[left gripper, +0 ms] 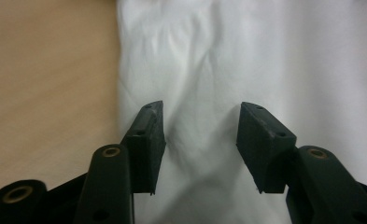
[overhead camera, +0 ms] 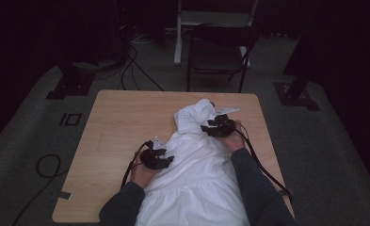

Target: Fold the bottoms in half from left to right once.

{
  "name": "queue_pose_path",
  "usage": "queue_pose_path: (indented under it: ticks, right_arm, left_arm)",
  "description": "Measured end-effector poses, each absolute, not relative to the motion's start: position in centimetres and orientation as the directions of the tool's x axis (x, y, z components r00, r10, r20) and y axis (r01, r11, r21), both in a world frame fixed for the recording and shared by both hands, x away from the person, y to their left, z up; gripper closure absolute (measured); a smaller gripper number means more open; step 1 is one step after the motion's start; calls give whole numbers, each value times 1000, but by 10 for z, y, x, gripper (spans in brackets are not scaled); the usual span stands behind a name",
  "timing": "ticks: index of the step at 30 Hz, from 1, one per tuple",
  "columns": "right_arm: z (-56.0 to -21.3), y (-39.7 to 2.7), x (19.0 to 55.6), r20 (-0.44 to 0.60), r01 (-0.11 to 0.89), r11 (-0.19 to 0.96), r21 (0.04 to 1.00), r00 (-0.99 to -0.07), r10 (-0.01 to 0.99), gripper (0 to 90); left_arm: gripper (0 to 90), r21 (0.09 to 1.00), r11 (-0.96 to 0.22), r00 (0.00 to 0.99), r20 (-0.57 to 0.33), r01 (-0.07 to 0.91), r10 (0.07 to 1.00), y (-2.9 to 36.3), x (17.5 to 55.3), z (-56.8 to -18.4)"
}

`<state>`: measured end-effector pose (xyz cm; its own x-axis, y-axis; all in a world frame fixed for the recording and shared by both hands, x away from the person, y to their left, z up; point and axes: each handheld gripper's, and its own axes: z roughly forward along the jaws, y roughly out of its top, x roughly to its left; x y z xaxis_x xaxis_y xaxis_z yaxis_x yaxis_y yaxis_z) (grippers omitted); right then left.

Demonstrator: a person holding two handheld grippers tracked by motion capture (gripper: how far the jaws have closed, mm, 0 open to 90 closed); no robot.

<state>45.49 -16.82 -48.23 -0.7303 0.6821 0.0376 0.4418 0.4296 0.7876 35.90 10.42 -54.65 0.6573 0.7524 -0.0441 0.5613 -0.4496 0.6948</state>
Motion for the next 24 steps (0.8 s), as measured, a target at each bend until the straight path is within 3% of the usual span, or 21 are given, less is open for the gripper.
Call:
queue_pose_path:
  ticks: [3, 9, 11, 13, 15, 19, 24]
  right_arm:
    - [-485, -147, 453, 0, 399, 485, 778, -772, 636, 538]
    - [-506, -113, 464, -109, 398, 601, 693, -767, 633, 385]
    - [-513, -108, 470, -133, 416, 627, 659, -755, 642, 455]
    - [-513, -109, 476, -125, 432, 622, 653, -748, 652, 656]
    - [-503, -118, 485, -85, 453, 566, 689, -725, 684, 769]
    - [-478, -144, 497, -27, 487, 432, 759, -640, 768, 862]
    - [-458, -190, 514, 45, 541, 281, 793, -512, 858, 879]
  left_arm:
    - [520, 703, -452, 658, -31, 550, 752, 102, 357, -548]
    - [520, 713, -448, 657, -24, 540, 754, 102, 355, -550]
    - [520, 720, -439, 653, -26, 537, 757, 102, 354, -551]
    - [520, 726, -432, 651, -27, 535, 759, 103, 353, -552]
    - [520, 729, -433, 650, -21, 529, 759, 103, 352, -552]
    - [519, 734, -426, 648, -24, 529, 761, 104, 351, -553]
    - [506, 736, -426, 646, -20, 526, 763, 102, 350, -553]
